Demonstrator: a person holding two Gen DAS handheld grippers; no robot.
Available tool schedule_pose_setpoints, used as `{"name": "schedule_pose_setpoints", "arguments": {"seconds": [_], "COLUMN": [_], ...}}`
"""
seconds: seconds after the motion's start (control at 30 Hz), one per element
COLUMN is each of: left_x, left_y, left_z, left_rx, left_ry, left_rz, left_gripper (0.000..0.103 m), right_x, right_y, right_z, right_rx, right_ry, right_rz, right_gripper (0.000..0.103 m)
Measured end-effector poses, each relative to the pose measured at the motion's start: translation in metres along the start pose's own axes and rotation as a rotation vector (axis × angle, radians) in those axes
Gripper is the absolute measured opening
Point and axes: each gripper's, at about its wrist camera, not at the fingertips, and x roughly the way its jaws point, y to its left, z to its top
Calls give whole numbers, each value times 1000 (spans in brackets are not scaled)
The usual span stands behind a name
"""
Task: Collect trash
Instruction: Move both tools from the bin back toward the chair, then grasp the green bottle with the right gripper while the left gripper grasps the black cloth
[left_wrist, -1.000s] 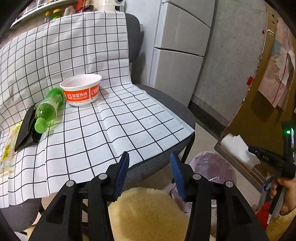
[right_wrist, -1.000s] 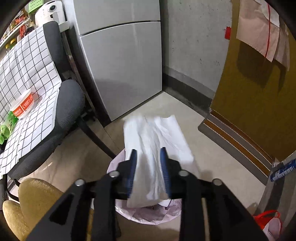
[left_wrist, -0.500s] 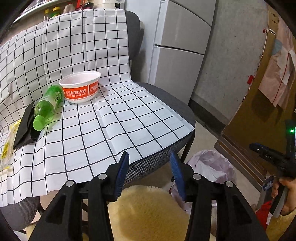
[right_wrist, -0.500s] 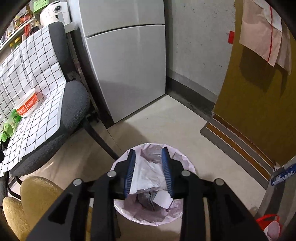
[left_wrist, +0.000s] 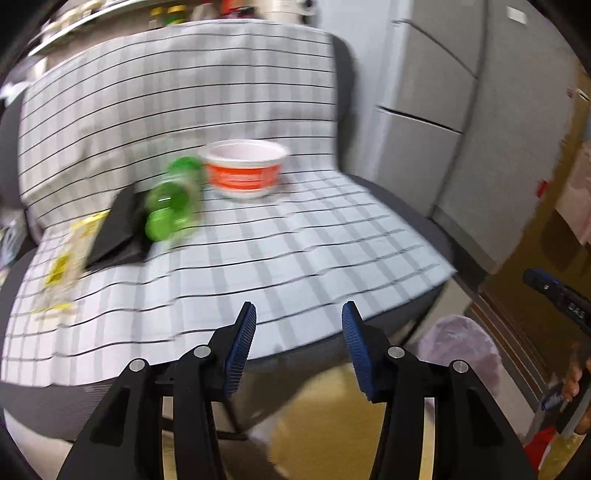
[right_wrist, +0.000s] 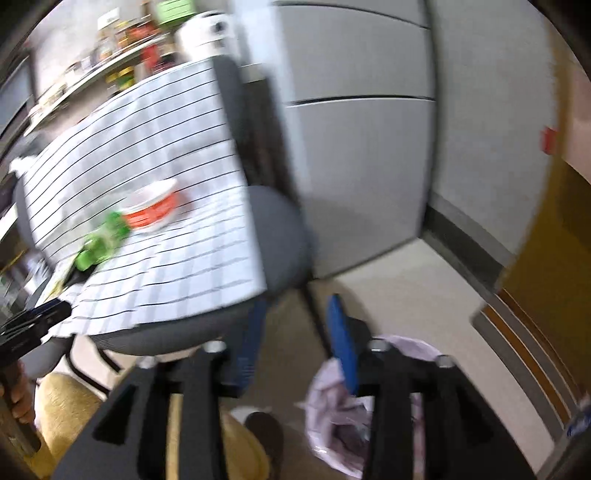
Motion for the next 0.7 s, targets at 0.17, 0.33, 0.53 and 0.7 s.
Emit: {"name": "schedule_pose_setpoints", "arguments": {"seconds": [0.17, 0.33, 0.53, 0.7], "left_x": [-15, -31, -35, -28], "left_y": [59, 116, 178, 211], "left_z": [1, 6, 10, 9], "left_rx": [-84, -152, -256, -293], "left_ry": [-22, -48, -32, -14], "left_rz": [146, 335, 447, 494], "left_gripper": [58, 78, 79, 79], "right_x": [23, 46, 91, 132], "right_y": [65, 142, 225, 285], "right_z": [23, 47, 70, 82], "right_rx": [-121, -244, -332, -356], "right_ry": [4, -7, 17, 30], "right_rz": [121, 212, 266, 283], "right_gripper": [50, 57, 67, 68]}}
